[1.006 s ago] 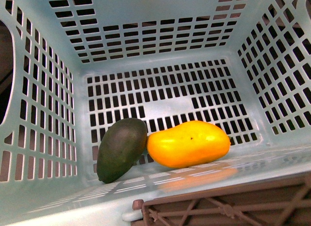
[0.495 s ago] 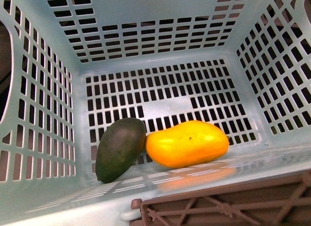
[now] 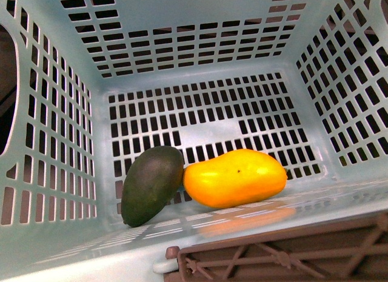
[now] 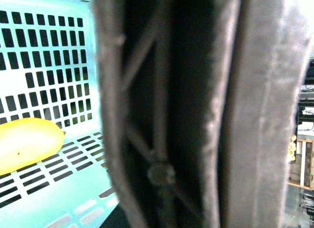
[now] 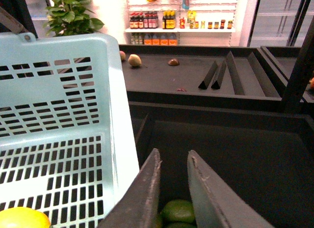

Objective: Pick mango and avocado into basket

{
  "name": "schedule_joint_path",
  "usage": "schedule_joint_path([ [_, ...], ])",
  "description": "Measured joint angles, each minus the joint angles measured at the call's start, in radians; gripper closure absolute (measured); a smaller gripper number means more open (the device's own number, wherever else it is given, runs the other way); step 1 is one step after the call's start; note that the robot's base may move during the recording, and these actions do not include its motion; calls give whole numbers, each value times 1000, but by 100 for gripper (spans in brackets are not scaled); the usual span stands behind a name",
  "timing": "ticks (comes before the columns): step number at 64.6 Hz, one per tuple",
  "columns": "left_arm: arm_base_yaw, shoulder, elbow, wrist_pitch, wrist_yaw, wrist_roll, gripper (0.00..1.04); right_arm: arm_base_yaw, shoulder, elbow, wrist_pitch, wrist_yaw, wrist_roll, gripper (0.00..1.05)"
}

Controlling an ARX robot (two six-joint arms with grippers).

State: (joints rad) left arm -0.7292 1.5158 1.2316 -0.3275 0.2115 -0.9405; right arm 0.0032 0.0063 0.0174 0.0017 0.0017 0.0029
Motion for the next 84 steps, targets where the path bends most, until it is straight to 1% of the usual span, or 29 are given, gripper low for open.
schedule_joint_path([
  [1,0,0,0,0,0,0,92,0,0,0,0,0,0,77],
  [4,0,0,0,0,0,0,92,0,0,0,0,0,0,66],
  [5,0,0,0,0,0,0,92,0,0,0,0,0,0,61],
  [11,0,0,0,0,0,0,92,0,0,0,0,0,0,40],
  [12,0,0,0,0,0,0,92,0,0,0,0,0,0,35],
  [14,0,0,0,0,0,0,92,0,0,0,0,0,0,28],
  [23,0,0,0,0,0,0,92,0,0,0,0,0,0,7],
  [29,0,0,0,0,1,0,92,0,0,0,0,0,0,9],
  [52,-1,0,-1,2,-5,-3,92,0,0,0,0,0,0,9],
  [53,-8,-1,-10,33,-45,-24,92,0,0,0,0,0,0,9],
  [55,-11,-1,-24,78,-84,-56,92,0,0,0,0,0,0,9],
  [56,-15,-1,-37,121,-128,-84,92,0,0,0,0,0,0,9],
  [58,-22,0,-43,156,-177,-133,92,0,0,0,0,0,0,9],
  [59,-26,5,-47,183,-221,-160,92,0,0,0,0,0,0,9],
  [61,-28,10,-47,206,-269,-204,92,0,0,0,0,-2,0,9],
  [64,-22,11,-45,219,-293,-230,92,0,-1,0,0,-1,0,9],
  [70,-1,42,-18,234,-289,-256,92,0,-1,0,0,0,0,9],
  [84,32,124,12,241,-225,-295,92,0,-1,0,0,0,0,9],
])
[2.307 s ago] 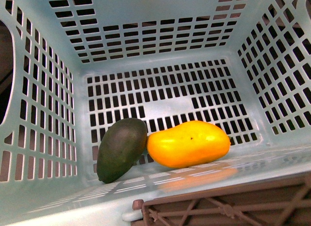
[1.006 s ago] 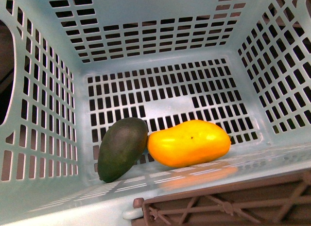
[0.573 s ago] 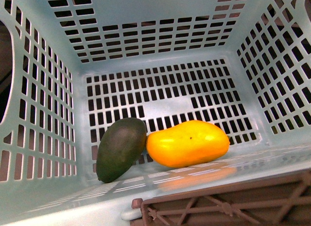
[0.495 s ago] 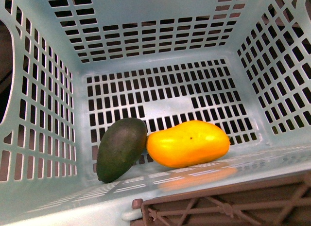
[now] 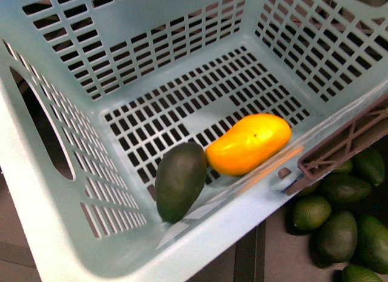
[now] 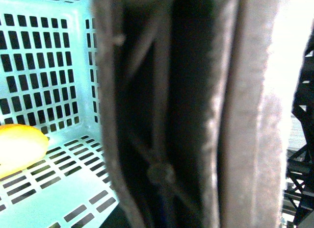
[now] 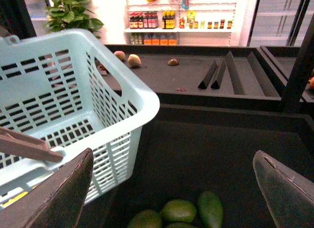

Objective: Pick mango and avocado into basket

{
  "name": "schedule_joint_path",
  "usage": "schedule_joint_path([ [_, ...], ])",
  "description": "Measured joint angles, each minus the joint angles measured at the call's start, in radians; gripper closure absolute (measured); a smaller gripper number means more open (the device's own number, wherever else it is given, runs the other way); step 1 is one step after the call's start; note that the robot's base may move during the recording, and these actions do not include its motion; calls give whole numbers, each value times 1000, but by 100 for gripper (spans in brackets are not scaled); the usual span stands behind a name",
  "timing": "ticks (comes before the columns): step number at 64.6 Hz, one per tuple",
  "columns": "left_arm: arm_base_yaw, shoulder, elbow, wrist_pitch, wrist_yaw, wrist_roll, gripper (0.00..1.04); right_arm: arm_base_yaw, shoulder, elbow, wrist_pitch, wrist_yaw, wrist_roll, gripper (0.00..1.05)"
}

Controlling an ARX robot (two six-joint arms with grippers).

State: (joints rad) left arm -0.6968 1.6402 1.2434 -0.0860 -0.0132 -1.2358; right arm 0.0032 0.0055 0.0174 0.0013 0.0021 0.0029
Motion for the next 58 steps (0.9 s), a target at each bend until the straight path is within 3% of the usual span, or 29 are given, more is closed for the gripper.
schedule_joint_path([
  [9,77,85,9,10,23,-5,92,0,0,0,0,0,0,9],
  [35,299,348,81,51,-76,-173,92,0,0,0,0,0,0,9],
  [45,341,423,93,56,-72,-272,92,0,0,0,0,0,0,9],
  [58,355,456,91,80,-46,-276,92,0,0,0,0,0,0,9],
])
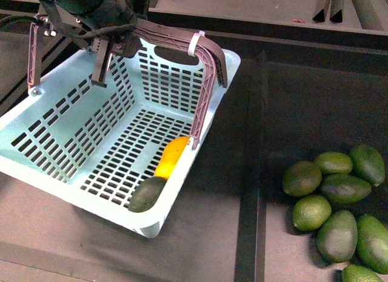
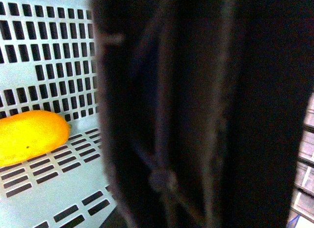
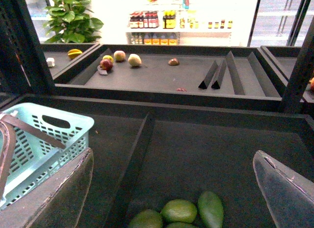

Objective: Pick mango and avocado into basket

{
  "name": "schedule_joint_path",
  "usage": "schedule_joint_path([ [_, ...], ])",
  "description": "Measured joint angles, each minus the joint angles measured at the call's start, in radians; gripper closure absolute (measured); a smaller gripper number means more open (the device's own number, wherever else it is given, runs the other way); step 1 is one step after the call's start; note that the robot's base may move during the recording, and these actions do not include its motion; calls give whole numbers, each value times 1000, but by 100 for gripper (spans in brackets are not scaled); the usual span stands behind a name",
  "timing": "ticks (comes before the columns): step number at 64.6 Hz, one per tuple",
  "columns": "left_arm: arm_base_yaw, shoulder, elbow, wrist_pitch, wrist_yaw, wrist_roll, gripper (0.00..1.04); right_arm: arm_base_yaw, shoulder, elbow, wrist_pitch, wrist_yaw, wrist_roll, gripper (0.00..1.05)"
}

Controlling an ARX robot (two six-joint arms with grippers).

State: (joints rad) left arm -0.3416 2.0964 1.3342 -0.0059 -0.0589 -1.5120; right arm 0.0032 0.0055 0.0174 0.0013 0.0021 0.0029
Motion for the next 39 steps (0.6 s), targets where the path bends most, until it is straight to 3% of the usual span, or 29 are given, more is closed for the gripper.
schedule_joint_path([
  [14,3,0,-49,47,14,5,92,0,0,0,0,0,0,9],
  [28,19,-51,-129,78,2,-17,53,0,0,0,0,0,0,9],
  [39,94,-274,-261,19,-71,-2,8,0,0,0,0,0,0,9],
])
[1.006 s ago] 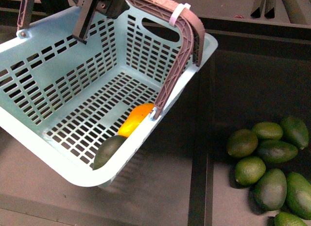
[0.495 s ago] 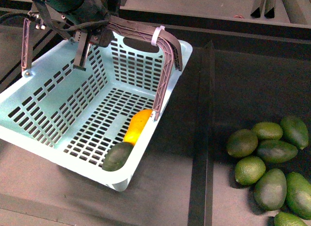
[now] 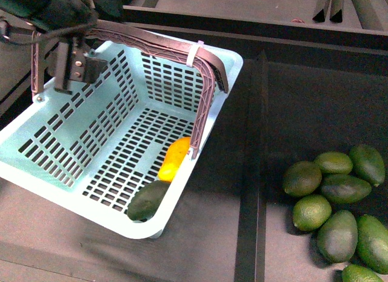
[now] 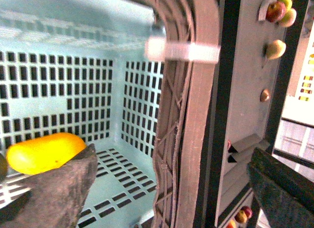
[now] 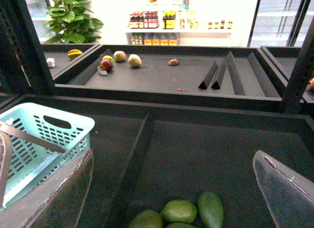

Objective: Pick mango and avocado into basket

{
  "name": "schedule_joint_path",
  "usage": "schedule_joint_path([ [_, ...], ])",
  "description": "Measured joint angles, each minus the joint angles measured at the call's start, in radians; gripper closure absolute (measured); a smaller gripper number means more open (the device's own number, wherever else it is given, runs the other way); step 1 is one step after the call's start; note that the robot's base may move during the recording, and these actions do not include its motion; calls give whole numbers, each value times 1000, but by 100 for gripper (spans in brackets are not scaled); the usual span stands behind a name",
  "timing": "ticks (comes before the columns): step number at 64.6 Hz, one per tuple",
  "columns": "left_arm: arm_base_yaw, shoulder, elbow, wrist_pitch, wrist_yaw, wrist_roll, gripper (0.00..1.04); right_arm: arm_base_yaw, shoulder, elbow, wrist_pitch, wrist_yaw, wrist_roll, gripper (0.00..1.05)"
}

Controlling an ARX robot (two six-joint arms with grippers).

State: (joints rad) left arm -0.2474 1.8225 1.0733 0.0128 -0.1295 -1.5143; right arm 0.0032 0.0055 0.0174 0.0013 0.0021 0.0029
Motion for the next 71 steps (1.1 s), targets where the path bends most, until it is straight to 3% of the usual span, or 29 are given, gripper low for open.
schedule_joint_path([
  [7,39,-142,-66,-113,-26,46,9,0,0,0,0,0,0,9],
  [16,45,-175,-80,-95,-32,101,9,0,0,0,0,0,0,9],
  [17,45,-173,-95,-58,-38,131,11,0,0,0,0,-1,0,9],
  [22,56,-174,-298,422,-48,497,27,0,0,0,0,0,0,9],
  [26,71,-199,-471,799,-27,906,41,0,0,0,0,0,0,9],
  [32,101,-311,-591,1016,-10,1277,60,0,0,0,0,0,0,9],
  [45,146,-480,-787,1031,35,1474,103,0,0,0,0,0,0,9],
  [56,176,-599,-902,1047,60,1496,103,0,0,0,0,0,0,9],
  [59,212,-619,-937,1044,115,1497,103,0,0,0,0,0,0,9],
  [71,243,-830,-1011,906,129,1500,103,0,0,0,0,0,0,9],
])
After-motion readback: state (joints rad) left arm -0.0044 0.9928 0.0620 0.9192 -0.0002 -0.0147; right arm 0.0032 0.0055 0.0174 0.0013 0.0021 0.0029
